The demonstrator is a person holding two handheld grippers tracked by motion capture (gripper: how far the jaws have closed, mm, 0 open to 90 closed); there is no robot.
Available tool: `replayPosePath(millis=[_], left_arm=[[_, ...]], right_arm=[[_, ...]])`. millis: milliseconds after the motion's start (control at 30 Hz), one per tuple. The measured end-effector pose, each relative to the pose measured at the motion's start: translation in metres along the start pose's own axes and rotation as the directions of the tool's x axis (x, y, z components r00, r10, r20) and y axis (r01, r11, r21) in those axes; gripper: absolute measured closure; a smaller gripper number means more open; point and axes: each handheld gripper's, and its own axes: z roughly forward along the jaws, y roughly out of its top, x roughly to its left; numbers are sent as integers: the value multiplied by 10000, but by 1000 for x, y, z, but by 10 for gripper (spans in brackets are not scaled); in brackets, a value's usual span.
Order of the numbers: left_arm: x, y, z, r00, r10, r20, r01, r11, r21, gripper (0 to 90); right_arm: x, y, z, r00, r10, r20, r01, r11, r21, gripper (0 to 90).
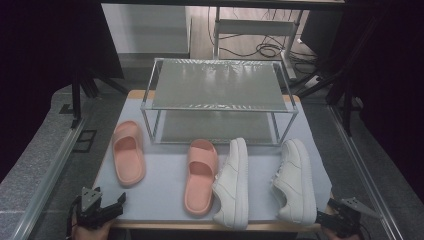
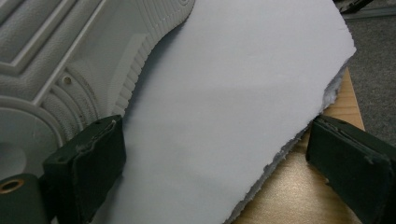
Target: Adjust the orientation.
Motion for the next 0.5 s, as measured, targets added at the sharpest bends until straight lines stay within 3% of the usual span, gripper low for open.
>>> replayPosePath(millis=[500], left_arm=[[0,0,0,10000,-35,5,35,10000,14,107]], right_arm=[[0,-2,0,10000,29,10,-29,9999,-137,45]])
